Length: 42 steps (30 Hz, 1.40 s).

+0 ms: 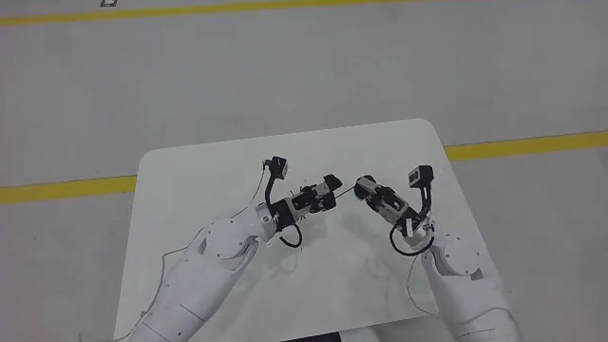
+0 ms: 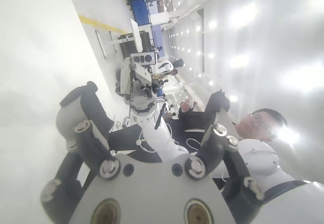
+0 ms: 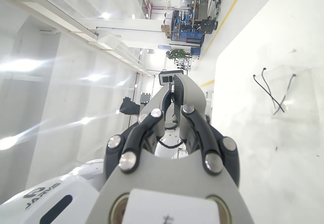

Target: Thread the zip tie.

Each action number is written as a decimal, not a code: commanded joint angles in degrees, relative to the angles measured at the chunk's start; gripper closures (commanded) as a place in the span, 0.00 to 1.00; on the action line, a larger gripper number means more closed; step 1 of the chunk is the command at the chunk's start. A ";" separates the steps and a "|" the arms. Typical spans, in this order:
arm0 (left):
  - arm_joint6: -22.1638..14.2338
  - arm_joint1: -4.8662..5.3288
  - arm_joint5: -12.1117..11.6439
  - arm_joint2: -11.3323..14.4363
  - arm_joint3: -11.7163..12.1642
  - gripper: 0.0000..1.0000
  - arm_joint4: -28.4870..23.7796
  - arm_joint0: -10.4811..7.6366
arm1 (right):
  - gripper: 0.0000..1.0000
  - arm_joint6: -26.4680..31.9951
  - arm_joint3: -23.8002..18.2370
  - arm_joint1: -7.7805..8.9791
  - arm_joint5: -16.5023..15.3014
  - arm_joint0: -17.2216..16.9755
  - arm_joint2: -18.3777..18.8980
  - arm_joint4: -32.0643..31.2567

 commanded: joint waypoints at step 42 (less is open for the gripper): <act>3.70 -0.15 3.35 3.47 2.19 0.76 -1.30 -2.14 | 1.00 -8.03 -1.28 -0.71 0.00 0.04 -3.47 -6.97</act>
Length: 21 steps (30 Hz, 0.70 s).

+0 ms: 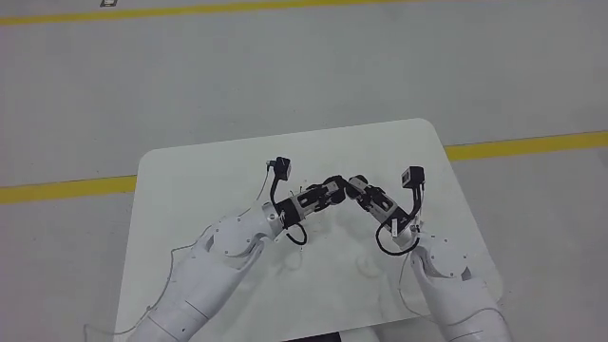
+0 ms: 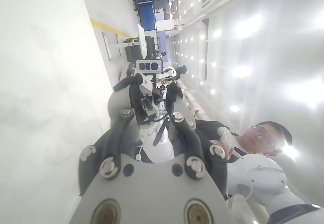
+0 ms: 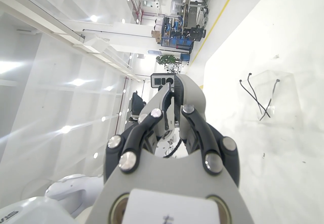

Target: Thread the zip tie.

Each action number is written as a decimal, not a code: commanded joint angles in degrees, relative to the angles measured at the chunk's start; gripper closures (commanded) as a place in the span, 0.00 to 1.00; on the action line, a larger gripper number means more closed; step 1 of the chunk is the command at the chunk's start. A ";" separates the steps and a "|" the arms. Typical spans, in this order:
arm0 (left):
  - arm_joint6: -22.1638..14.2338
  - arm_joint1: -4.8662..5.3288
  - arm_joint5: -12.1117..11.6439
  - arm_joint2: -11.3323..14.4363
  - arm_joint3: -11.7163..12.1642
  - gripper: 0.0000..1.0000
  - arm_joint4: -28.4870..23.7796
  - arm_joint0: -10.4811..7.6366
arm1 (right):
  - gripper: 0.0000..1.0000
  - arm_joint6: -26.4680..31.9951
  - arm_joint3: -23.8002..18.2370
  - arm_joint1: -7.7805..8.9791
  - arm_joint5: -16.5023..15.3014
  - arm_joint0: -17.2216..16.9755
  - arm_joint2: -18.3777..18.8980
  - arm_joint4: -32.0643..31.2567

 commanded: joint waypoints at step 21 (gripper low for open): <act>1.37 0.48 1.19 0.13 0.27 0.71 1.29 -0.41 | 1.00 -2.12 -0.29 -0.52 0.00 -0.21 1.69 -2.43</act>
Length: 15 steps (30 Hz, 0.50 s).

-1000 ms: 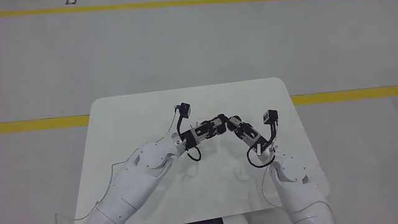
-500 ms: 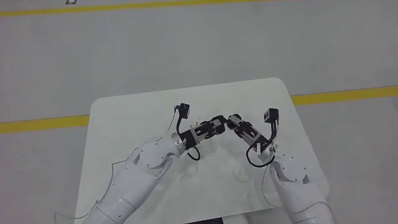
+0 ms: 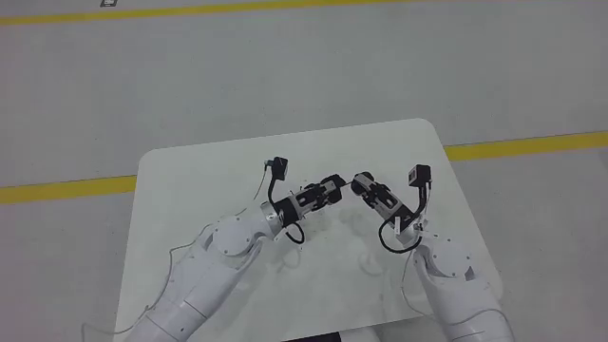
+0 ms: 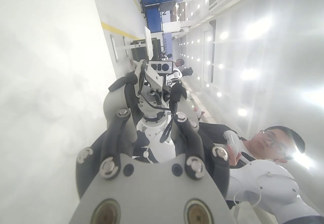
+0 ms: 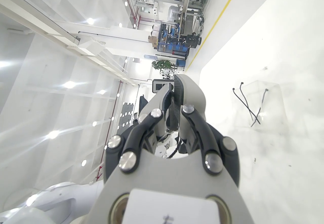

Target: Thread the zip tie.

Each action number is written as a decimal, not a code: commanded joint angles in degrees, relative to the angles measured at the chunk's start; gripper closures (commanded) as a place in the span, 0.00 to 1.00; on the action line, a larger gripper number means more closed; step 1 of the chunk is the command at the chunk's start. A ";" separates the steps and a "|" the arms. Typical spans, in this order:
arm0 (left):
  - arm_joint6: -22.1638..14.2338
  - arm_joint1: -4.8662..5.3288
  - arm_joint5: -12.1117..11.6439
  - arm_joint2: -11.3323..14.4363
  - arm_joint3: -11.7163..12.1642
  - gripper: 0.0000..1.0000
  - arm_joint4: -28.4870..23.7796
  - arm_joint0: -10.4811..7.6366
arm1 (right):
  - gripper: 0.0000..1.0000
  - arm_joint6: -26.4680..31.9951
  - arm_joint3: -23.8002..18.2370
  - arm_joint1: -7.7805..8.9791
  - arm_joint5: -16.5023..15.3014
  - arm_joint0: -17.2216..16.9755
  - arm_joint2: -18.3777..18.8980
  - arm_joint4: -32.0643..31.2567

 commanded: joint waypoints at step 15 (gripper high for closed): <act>0.77 0.00 -0.31 0.51 0.96 0.72 -0.18 -0.66 | 1.00 -0.37 1.39 -0.20 0.00 0.70 1.14 -0.47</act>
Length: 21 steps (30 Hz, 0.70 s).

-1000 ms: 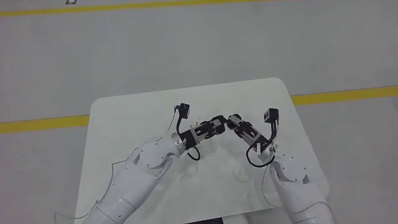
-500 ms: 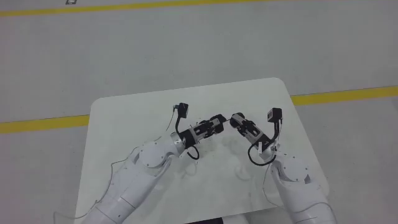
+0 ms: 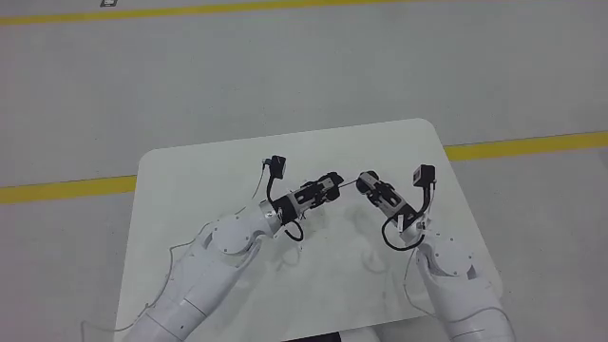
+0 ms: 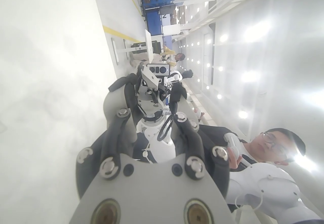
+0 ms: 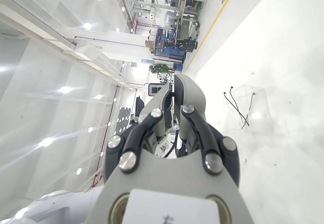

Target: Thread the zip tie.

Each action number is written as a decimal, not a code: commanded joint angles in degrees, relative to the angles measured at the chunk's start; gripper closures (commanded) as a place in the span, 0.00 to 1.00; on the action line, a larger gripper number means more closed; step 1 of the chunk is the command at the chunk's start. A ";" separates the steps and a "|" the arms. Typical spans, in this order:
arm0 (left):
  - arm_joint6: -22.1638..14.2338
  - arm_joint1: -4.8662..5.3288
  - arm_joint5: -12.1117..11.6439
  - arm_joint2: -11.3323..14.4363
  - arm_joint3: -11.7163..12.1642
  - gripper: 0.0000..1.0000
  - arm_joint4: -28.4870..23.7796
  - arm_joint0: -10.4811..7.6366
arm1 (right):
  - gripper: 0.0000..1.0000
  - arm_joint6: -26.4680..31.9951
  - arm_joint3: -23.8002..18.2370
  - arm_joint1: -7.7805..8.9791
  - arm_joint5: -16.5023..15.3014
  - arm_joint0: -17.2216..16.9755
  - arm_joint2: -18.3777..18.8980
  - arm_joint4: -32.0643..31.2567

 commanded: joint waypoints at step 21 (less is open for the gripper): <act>0.25 -0.83 -0.35 2.58 2.53 0.75 -1.30 -1.81 | 1.00 0.04 -0.95 -0.40 0.00 0.42 -2.38 -3.55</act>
